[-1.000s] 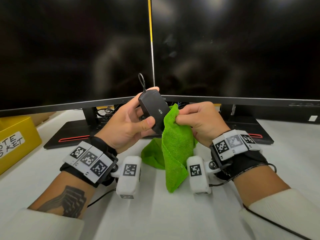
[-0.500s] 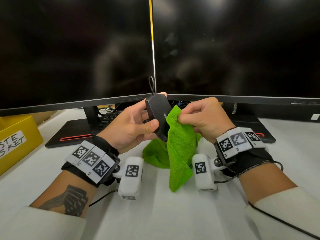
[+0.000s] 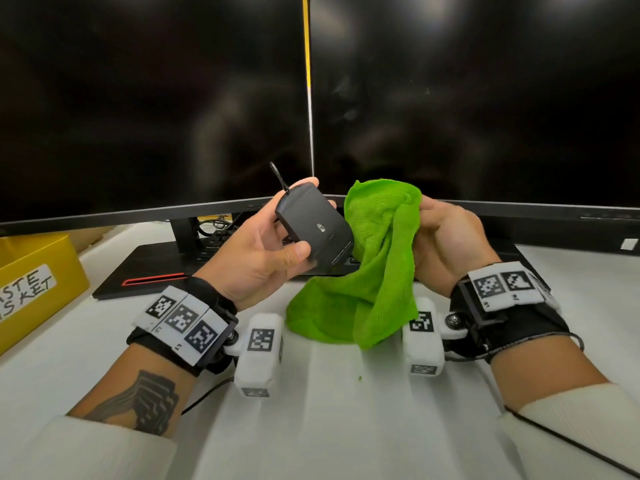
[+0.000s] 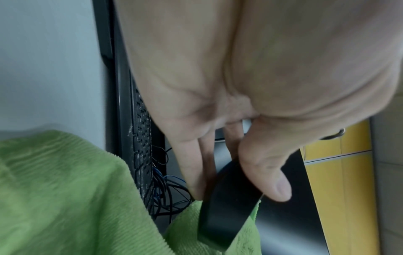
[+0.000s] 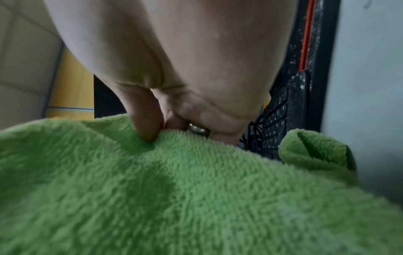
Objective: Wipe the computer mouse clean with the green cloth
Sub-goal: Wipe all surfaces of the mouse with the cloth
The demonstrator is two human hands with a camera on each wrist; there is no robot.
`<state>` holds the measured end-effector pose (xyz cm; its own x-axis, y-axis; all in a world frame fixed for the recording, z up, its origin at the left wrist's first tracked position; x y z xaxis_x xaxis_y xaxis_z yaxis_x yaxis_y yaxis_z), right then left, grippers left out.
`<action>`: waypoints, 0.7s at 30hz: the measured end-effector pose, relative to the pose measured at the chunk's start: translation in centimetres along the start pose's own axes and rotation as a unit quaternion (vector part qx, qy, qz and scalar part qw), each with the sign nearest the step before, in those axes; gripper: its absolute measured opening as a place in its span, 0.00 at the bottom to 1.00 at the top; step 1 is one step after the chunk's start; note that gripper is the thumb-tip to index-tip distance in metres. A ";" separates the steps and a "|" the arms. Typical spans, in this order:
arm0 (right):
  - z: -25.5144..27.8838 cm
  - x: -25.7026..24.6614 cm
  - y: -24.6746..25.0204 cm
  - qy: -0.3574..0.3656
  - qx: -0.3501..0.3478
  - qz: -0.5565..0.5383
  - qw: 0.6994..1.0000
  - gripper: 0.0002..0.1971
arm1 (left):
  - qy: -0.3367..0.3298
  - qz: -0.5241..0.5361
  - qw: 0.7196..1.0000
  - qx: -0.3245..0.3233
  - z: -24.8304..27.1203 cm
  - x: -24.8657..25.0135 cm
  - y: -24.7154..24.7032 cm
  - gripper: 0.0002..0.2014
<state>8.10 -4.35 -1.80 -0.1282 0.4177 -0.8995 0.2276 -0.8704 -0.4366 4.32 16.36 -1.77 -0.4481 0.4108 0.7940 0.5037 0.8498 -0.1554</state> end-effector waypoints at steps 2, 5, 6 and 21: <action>0.1 0.1 -0.2 -0.010 -0.023 -0.015 1.000 0.25 | -0.003 0.005 1.000 0.000 -0.1 0.2 0.0 0.40; 0.1 0.1 -0.1 -0.010 -0.036 -0.024 0.999 0.27 | -0.011 0.011 1.000 0.010 -0.1 0.6 0.2 0.40; 0.1 0.1 -0.1 -0.008 -0.039 -0.030 0.999 0.25 | -0.012 0.010 1.000 0.013 -0.1 0.7 0.3 0.40; 0.8 0.9 -3.0 0.025 -0.062 0.134 0.989 0.07 | 0.010 0.043 0.999 -0.015 0.0 0.6 -0.3 0.48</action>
<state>6.54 -1.58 -1.28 0.0002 0.1906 -0.9817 0.3637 -0.9145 -0.1775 3.91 16.37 -1.24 -0.3866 0.4755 0.7902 0.5617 0.8010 -0.2072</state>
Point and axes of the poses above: each hand's wrist, its own z-axis away from the middle knuckle, its own y-axis out of the back of the hand, x = y × z, the point moved 7 cm from there along -z, towards the middle knuckle, and after that the axes turned 11 degrees about -y, right-handed, at the moved point
